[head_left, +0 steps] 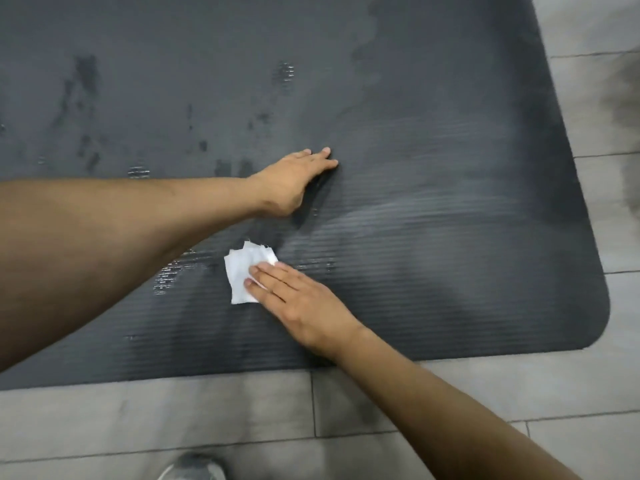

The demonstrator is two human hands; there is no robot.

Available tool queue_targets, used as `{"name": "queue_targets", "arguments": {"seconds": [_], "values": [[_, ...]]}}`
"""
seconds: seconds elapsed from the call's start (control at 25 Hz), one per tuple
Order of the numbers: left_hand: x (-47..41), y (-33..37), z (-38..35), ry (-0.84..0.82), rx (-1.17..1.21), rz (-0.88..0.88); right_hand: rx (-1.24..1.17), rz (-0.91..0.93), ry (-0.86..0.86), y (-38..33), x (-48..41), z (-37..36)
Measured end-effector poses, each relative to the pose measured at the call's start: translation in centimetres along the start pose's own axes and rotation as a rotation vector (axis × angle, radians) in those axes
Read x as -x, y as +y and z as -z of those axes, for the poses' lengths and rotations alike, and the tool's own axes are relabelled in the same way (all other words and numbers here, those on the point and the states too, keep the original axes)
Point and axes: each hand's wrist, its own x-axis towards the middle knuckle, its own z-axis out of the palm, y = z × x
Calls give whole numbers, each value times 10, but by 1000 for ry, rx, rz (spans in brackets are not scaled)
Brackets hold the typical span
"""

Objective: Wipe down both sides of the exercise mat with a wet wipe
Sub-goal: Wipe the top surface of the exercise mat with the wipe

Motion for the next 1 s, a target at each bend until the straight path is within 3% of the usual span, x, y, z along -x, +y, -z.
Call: {"name": "queue_targets", "arguments": {"seconds": [0.08, 0.2, 0.32, 0.48, 0.56, 0.64, 0.72, 0.88, 0.96, 1.0], "values": [[-1, 1, -1, -16, -24, 1, 4, -114, 92, 40, 16, 15], [-6, 2, -2, -63, -67, 14, 147, -626, 300, 115, 68, 49], [-9, 5, -4, -61, -102, 25, 274, -1029, 365, 156, 112, 77], [-11, -1, -13, -45, -125, 28, 321, -1252, 747, 165, 147, 113], [-10, 0, -18, -18, -153, 33, 305, -1258, 841, 163, 155, 115], [-6, 8, -19, -3, -171, 66, 210, -1230, 680, 154, 148, 95], [-2, 22, -18, 15, -181, 110, 139, -1049, 516, 136, 127, 65], [3, 39, -32, 150, -214, 166, 70, -443, 252, 83, 70, 31], [0, 42, -38, 254, -256, 131, 74, -330, 180, 87, 76, 39], [-4, 45, -37, 280, -285, 74, 90, -377, 207, 101, 92, 47]]}}
